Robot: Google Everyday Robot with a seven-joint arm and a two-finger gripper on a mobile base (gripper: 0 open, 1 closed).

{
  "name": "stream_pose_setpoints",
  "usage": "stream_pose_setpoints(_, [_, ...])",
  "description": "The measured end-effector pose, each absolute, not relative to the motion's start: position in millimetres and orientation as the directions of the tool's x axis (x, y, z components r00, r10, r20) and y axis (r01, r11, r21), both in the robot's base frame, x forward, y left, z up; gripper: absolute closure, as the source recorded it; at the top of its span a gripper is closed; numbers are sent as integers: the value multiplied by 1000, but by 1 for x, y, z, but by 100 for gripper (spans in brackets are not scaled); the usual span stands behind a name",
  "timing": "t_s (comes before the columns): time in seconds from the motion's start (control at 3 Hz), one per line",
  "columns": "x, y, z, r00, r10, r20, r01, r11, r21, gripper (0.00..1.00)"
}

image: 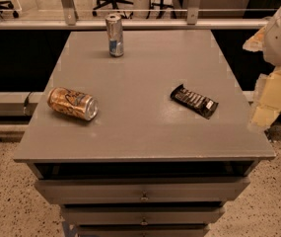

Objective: Place orange can upright

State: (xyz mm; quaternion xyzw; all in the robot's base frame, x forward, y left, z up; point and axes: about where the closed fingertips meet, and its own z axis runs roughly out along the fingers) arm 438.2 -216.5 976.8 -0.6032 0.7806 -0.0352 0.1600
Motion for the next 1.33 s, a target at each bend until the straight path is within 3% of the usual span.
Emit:
stream_pose_setpoints(0.67, [440, -213, 979, -210, -952, -222, -931, 264, -252, 0])
stream_pose_setpoints(1.33, [493, -109, 946, -148, -943, -298, -949, 220, -225, 0])
